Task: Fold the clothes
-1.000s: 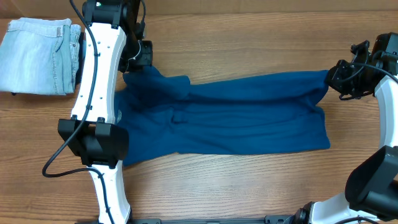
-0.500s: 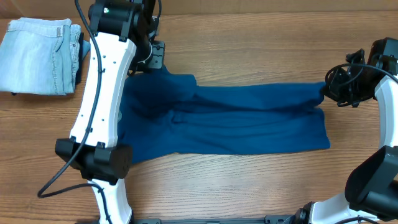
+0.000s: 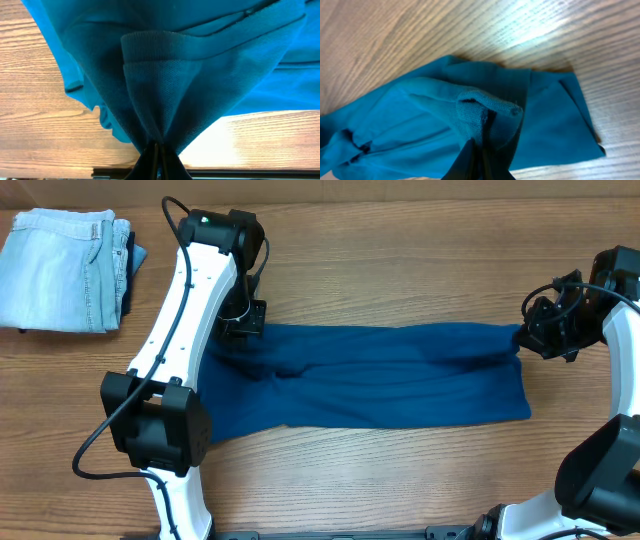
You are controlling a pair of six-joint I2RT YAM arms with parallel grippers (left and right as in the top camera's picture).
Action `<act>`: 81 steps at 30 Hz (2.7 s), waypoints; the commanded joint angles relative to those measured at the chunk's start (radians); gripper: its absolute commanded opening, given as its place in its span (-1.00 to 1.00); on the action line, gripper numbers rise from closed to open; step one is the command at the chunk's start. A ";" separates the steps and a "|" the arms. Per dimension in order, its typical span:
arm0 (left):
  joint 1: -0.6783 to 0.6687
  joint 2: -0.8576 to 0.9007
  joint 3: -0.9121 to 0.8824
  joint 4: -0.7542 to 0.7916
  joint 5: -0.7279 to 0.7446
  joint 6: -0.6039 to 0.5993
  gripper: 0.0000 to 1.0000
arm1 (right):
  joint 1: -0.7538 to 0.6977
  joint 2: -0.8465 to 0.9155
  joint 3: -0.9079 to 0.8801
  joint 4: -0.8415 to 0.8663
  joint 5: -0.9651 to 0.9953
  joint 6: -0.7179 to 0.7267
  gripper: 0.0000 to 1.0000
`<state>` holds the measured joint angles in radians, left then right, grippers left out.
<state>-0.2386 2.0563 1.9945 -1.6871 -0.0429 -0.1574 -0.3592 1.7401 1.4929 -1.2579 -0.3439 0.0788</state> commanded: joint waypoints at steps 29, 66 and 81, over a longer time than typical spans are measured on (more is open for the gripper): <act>0.106 -0.026 -0.006 -0.003 -0.010 0.023 -0.81 | 0.025 0.099 -0.010 0.095 -0.149 -0.038 -0.15; 0.072 -0.183 0.079 0.351 0.399 0.136 -0.74 | 0.131 0.130 -0.095 0.026 -0.049 -0.027 -0.68; 0.072 -0.183 0.078 0.340 0.399 0.136 -0.71 | 0.111 -0.051 -0.109 0.053 0.115 0.050 0.37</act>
<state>-0.1642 1.8763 2.0579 -1.3418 0.3412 -0.0444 -0.2310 1.6550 1.3937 -1.2259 -0.3130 0.0895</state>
